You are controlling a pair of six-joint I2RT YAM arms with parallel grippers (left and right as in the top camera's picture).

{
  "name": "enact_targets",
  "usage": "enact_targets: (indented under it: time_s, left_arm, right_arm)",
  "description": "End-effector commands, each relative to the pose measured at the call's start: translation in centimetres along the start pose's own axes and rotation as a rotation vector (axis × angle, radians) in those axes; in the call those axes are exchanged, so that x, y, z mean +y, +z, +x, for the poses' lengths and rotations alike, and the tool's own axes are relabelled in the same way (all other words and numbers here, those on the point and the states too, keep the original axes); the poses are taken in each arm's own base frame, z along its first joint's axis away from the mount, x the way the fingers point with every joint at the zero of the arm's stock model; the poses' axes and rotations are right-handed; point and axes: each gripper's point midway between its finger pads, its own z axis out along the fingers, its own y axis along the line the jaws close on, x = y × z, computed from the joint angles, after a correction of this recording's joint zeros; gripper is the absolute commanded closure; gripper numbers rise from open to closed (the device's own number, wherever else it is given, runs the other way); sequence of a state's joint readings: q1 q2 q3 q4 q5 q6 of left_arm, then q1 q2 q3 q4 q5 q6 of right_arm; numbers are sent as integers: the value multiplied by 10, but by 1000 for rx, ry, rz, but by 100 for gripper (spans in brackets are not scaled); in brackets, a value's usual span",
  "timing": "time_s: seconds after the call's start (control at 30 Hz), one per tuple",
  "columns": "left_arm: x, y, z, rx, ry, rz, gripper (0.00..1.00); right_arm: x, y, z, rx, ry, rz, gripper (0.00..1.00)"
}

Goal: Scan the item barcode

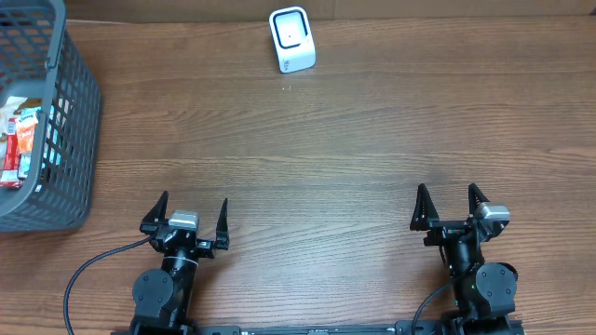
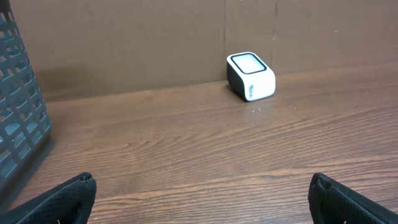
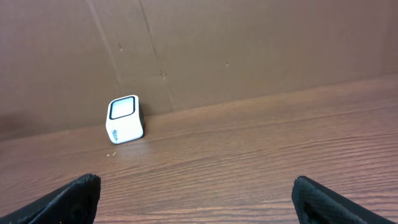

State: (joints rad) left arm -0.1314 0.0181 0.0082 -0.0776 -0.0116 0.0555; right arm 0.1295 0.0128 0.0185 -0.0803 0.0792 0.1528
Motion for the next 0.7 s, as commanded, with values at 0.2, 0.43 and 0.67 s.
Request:
enact_targets:
  time_s: [0.2, 0.43, 0.67]
  left_arm:
    - [-1, 1, 3, 8, 13, 6, 0]
    - [-1, 1, 3, 8, 13, 7, 0]
    - [-1, 1, 3, 8, 13, 7, 1]
  right_arm:
    - [-3, 0, 1, -8, 1, 14, 0]
    - [-3, 0, 1, -8, 1, 14, 0]
    - [-3, 0, 1, -8, 1, 14, 0]
